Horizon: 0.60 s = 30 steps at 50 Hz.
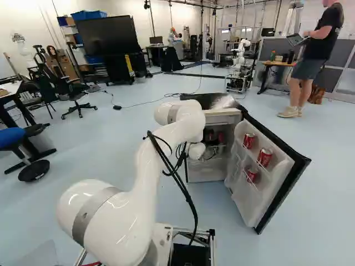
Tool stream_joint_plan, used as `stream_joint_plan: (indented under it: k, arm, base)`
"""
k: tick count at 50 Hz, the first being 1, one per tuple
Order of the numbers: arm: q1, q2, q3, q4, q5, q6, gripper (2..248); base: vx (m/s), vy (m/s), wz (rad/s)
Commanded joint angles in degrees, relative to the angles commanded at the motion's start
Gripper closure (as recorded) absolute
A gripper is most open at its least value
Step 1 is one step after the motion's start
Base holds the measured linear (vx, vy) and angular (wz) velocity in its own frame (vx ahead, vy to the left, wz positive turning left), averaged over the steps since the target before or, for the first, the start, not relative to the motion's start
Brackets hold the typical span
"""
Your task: Grab a drink from the fridge
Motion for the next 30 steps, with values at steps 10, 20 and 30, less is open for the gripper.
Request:
stream_joint_plan:
  k: [10, 20, 30]
  arm:
    - [0.14, -0.93, -1.63, 0.00, 0.00, 0.00, 3]
    - [0.22, -1.79, -3.13, 0.00, 0.00, 0.00, 3]
    - [0.25, -2.59, -4.53, 0.00, 0.00, 0.00, 3]
  base:
    - [0.000, 0.000, 0.000]
    - [0.000, 0.000, 0.000]
    - [0.000, 0.000, 0.000]
